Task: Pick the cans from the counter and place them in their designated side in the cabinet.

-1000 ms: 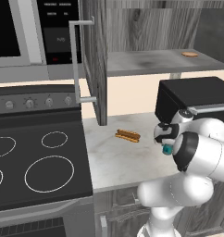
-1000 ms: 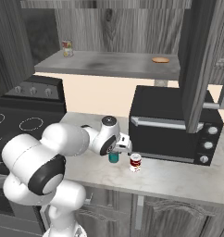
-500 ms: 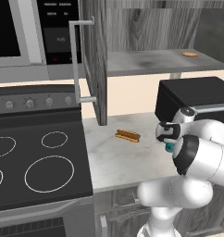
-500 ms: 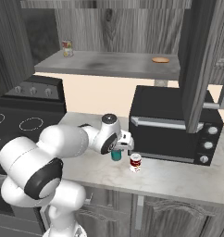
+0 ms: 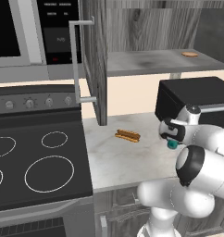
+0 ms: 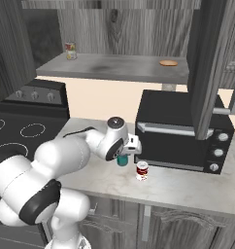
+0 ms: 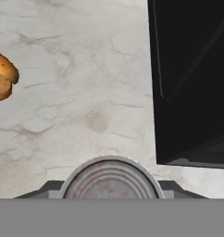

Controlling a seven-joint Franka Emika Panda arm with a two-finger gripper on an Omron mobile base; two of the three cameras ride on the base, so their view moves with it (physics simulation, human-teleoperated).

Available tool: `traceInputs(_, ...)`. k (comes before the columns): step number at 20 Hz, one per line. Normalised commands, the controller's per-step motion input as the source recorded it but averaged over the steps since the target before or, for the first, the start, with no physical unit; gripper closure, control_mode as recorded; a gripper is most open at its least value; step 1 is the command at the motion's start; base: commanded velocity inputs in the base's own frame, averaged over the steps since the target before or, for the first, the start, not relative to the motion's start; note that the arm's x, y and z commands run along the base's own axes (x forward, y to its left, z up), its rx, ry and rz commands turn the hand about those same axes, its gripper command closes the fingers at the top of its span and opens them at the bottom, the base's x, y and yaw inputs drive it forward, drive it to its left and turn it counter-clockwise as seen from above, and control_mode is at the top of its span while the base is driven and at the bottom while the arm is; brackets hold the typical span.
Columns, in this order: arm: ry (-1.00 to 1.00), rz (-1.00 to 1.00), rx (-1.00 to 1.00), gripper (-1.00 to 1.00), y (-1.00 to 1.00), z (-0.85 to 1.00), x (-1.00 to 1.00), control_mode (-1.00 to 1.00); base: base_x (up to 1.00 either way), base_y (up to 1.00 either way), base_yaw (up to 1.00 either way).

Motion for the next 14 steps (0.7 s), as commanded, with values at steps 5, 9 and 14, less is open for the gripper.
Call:
traceInputs(5, 0.00, 0.09, 0.01, 1.00, 0.00, 0.24, -0.04, -1.00, 0.00, 0.00, 0.00)
traceInputs(9, 0.00, 0.11, 0.00, 1.00, 0.00, 0.18, -0.09, -1.00, 0.00, 0.00, 0.00)
traceInputs(14, -0.03, 0.11, 0.00, 1.00, 0.00, 0.16, -0.19, -1.00, 0.00, 0.00, 0.00)
